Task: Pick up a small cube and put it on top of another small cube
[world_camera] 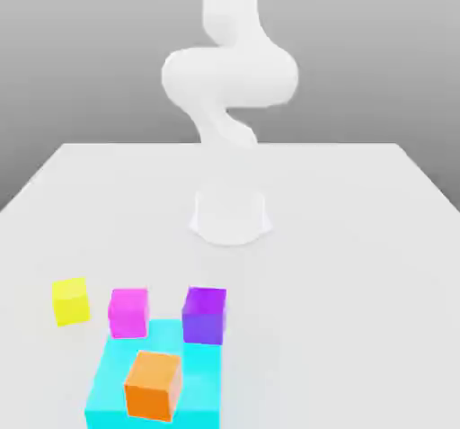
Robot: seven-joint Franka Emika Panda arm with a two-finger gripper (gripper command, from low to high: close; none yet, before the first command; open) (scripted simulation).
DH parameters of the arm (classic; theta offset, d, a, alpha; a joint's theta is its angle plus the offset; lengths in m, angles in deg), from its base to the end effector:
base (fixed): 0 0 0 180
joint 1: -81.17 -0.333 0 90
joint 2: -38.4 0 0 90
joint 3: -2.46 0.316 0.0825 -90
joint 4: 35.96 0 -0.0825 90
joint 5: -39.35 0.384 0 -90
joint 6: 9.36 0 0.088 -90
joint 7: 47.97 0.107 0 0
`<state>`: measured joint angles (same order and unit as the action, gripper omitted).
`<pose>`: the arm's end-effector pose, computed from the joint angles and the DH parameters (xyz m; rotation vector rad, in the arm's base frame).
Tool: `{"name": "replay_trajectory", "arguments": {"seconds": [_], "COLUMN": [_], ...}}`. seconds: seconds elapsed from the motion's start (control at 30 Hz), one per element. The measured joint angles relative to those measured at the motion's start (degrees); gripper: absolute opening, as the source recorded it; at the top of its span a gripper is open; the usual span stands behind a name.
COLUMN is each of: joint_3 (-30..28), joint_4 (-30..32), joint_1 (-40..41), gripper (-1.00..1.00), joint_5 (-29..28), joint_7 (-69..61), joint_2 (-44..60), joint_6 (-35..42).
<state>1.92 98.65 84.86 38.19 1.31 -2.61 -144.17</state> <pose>0.3789 -0.0295 0.6613 -2.4348 1.2140 -0.9514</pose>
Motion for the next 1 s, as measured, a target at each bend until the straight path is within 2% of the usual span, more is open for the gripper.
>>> {"name": "replay_trajectory", "arguments": {"seconds": [0.3, 0.5, 0.67, 0.87, 0.9, 1.0], "joint_3": [-4.5, -9.4, -12.8, -6.5, -5.0, -5.0], "joint_4": [10.9, 17.9, 23.6, 22.6, 22.2, 22.2], "joint_1": [13.5, 20.5, 26.3, 31.2, 32.5, 32.5], "gripper": [0.0, 0.0, 0.0, 0.0, -1.0, -1.0], "joint_5": [-3.8, -3.7, 1.8, 11.4, 12.2, 12.1], "joint_7": [13.1, 19.6, 21.0, 15.0, 14.3, 14.4], "joint_2": [19.3, 31.7, 42.2, 54.7, 56.7, 56.7], "joint_6": [-11.9, -19.6, -26.2, -35.9, -37.6, -37.6]}}
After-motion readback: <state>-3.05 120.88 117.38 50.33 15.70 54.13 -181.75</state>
